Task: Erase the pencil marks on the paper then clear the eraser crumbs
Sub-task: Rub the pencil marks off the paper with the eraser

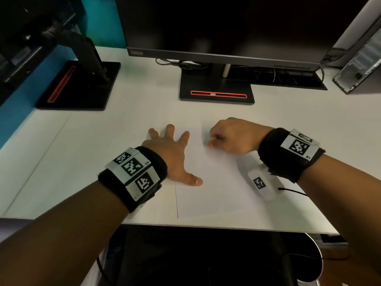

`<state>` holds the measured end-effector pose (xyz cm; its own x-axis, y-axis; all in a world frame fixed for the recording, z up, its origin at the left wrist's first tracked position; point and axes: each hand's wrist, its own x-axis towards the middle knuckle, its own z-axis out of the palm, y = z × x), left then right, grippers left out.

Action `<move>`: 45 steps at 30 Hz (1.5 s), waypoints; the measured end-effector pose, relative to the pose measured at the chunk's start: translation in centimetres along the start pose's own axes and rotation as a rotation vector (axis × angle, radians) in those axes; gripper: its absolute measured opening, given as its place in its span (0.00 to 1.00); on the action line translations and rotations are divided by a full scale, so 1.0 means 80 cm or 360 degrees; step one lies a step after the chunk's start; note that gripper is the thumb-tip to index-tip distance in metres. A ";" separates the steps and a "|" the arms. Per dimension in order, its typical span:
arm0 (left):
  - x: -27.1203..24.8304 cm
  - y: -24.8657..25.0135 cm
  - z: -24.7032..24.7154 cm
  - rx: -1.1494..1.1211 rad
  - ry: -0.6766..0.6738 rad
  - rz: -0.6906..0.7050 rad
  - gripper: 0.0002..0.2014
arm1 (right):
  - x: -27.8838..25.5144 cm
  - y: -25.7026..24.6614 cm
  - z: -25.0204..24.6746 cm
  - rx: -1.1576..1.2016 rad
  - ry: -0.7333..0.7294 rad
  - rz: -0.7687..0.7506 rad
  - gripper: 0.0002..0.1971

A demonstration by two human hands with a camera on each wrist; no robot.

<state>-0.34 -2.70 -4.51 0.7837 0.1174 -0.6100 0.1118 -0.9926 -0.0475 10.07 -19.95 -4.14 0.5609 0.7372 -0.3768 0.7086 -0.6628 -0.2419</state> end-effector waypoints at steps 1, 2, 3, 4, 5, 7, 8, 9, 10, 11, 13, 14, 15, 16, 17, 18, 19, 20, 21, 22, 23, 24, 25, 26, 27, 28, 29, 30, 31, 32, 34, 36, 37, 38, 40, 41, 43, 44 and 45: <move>0.000 0.000 0.000 -0.0008 -0.0005 -0.0001 0.68 | -0.001 -0.003 0.005 0.0018 -0.0020 -0.0054 0.20; 0.001 0.001 0.000 -0.0013 -0.0010 0.0000 0.68 | -0.003 -0.005 0.009 0.0040 -0.0049 -0.0075 0.20; 0.001 0.001 0.000 -0.0010 -0.0012 0.0001 0.68 | -0.005 -0.004 0.008 0.0062 -0.0058 -0.0061 0.20; 0.001 0.000 -0.001 -0.0007 -0.0014 0.0001 0.68 | -0.004 0.001 0.003 0.0060 -0.0050 -0.0023 0.20; 0.000 0.000 0.000 -0.0001 -0.0016 0.0004 0.68 | -0.004 0.007 -0.003 0.0042 -0.0027 0.0027 0.20; 0.000 -0.001 -0.001 0.0002 -0.0012 0.0009 0.68 | 0.001 0.012 -0.010 -0.0002 0.0035 0.0092 0.20; 0.000 -0.001 0.000 -0.0003 -0.0012 0.0011 0.68 | 0.003 0.011 -0.009 -0.0004 0.0060 0.0077 0.20; 0.001 -0.001 0.000 -0.0008 -0.0011 0.0013 0.68 | 0.006 0.007 -0.004 0.0003 0.0076 0.0033 0.21; 0.001 0.000 0.001 -0.0008 -0.0011 0.0014 0.68 | 0.007 0.003 0.001 0.0017 0.0070 -0.0010 0.21; 0.001 0.000 0.001 -0.0005 -0.0010 0.0015 0.68 | 0.008 -0.001 0.005 0.0037 0.0055 -0.0028 0.21; 0.000 -0.001 0.000 -0.0007 -0.0014 0.0009 0.68 | 0.014 0.001 0.001 0.0046 0.0048 0.0005 0.22; 0.000 0.000 0.000 -0.0012 -0.0017 0.0011 0.68 | 0.017 0.005 -0.003 0.0051 0.0066 0.0061 0.22; 0.000 0.000 0.000 -0.0017 -0.0011 0.0015 0.68 | 0.021 0.009 -0.008 0.0051 0.0104 0.0117 0.22; 0.000 0.000 0.000 -0.0020 -0.0004 0.0018 0.68 | 0.026 0.010 -0.011 0.0047 0.0144 0.0156 0.22; 0.000 -0.001 0.001 -0.0018 0.0000 0.0020 0.68 | 0.030 0.007 -0.011 0.0034 0.0179 0.0164 0.21; 0.000 -0.001 0.001 -0.0016 0.0003 0.0019 0.68 | 0.034 0.001 -0.009 0.0011 0.0189 0.0137 0.21; 0.000 -0.001 0.002 -0.0012 0.0003 0.0017 0.68 | 0.038 -0.006 -0.006 0.0000 0.0176 0.0091 0.22; 0.000 -0.001 0.002 -0.0007 0.0002 0.0016 0.68 | 0.042 -0.012 -0.001 0.0006 0.0147 0.0058 0.22; 0.000 0.000 0.002 -0.0001 0.0003 0.0014 0.68 | 0.044 -0.014 0.000 0.0011 0.0127 0.0044 0.22; 0.000 0.000 0.001 -0.0001 0.0001 0.0008 0.68 | 0.046 -0.013 -0.003 0.0009 0.0126 0.0060 0.23; -0.001 -0.001 0.001 -0.0001 -0.0004 0.0003 0.68 | 0.047 -0.010 -0.007 0.0013 0.0139 0.0100 0.23; -0.001 0.000 0.000 0.0002 -0.0007 0.0003 0.68 | 0.047 -0.007 -0.012 0.0027 0.0157 0.0151 0.23; -0.001 -0.001 0.000 0.0005 -0.0005 0.0003 0.68 | 0.047 -0.006 -0.016 0.0029 0.0172 0.0182 0.24; 0.000 -0.001 0.000 0.0008 -0.0001 0.0003 0.68 | 0.047 -0.007 -0.017 0.0016 0.0176 0.0181 0.24; 0.000 -0.002 0.001 0.0010 0.0006 0.0004 0.68 | 0.047 -0.012 -0.015 -0.0003 0.0165 0.0151 0.23; 0.001 -0.002 0.002 0.0010 0.0011 0.0006 0.68 | 0.047 -0.017 -0.010 -0.0014 0.0140 0.0101 0.23; 0.001 -0.002 0.003 0.0013 0.0014 0.0009 0.68 | 0.047 -0.022 -0.004 0.0006 0.0099 0.0054 0.23; 0.002 -0.002 0.003 0.0018 0.0016 0.0010 0.68 | 0.046 -0.024 -0.001 0.0046 0.0072 0.0027 0.23; 0.002 -0.002 0.003 0.0018 0.0016 0.0007 0.68 | 0.046 -0.022 -0.002 0.0074 0.0074 0.0034 0.23; 0.001 -0.002 0.002 0.0014 0.0012 0.0002 0.68 | 0.048 -0.018 -0.005 0.0072 0.0101 0.0068 0.23; 0.000 -0.002 0.001 0.0009 0.0006 -0.0010 0.69 | 0.051 -0.013 -0.013 0.0019 0.0182 0.0147 0.23; 0.001 -0.002 0.003 0.0009 0.0023 -0.0013 0.70 | 0.054 -0.015 -0.011 -0.0008 0.0208 0.0121 0.22; 0.002 -0.002 0.003 0.0017 0.0037 -0.0010 0.70 | 0.056 -0.018 -0.006 0.0006 0.0192 0.0083 0.22; 0.002 -0.002 0.004 0.0028 0.0046 -0.0012 0.71 | 0.056 -0.020 -0.003 0.0023 0.0172 0.0054 0.21; 0.002 -0.002 0.004 0.0033 0.0043 -0.0029 0.71 | 0.056 -0.018 -0.006 0.0024 0.0152 0.0076 0.22; 0.002 -0.003 0.004 0.0029 0.0038 -0.0035 0.72 | 0.055 -0.015 -0.010 0.0020 0.0153 0.0118 0.22; 0.002 -0.004 0.005 0.0016 0.0050 -0.0030 0.73 | 0.054 -0.010 -0.017 0.0004 0.0182 0.0178 0.23; 0.003 -0.004 0.006 0.0013 0.0065 -0.0022 0.73 | 0.053 -0.008 -0.017 -0.0011 0.0192 0.0179 0.23; 0.004 -0.004 0.006 0.0018 0.0079 -0.0016 0.73 | 0.051 -0.006 -0.014 -0.0023 0.0185 0.0165 0.22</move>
<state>-0.46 -2.34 -5.07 0.8119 0.1286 -0.5694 0.1130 -0.9916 -0.0627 12.52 -16.51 -4.55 0.6766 0.6756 -0.2929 0.6498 -0.7349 -0.1940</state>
